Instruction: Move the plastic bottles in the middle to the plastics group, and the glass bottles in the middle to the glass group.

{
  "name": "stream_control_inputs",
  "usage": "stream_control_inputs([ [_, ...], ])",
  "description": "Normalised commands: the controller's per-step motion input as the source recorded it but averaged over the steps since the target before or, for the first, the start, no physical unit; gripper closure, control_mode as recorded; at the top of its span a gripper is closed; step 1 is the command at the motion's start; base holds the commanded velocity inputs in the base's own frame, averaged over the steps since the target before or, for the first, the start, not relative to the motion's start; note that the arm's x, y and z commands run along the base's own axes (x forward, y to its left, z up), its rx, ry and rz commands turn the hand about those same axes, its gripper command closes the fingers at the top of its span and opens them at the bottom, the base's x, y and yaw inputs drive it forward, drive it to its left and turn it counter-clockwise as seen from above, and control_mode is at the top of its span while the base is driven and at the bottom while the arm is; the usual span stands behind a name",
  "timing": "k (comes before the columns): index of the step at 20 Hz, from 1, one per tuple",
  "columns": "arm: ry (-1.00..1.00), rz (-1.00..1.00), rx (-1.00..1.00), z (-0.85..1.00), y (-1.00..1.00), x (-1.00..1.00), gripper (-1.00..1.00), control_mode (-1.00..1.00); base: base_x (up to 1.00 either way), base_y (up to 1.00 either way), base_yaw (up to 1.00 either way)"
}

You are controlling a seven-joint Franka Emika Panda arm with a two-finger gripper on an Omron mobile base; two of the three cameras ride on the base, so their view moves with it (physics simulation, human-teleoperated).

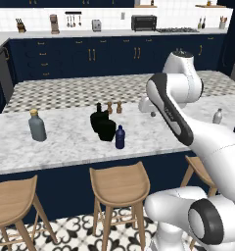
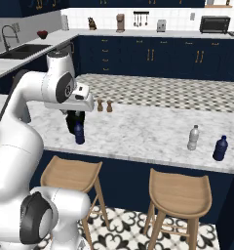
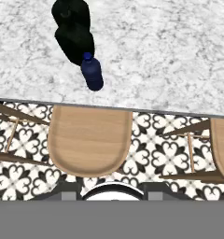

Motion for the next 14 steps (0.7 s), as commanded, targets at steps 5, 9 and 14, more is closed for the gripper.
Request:
stream_control_inputs([
  [5, 0.01, 0.0, 0.08, -0.06, 0.07, -0.23, -1.0, -1.0, 0.0, 0.0, 0.0],
  [9, 0.05, -0.03, 0.05, -0.47, 0.58, -0.11, -1.0, -1.0, 0.0, 0.0, 0.0],
  [14, -0.02, -0.03, 0.04, -0.38, 0.41, 0.18, -1.0, -1.0, 0.0, 0.0, 0.0],
])
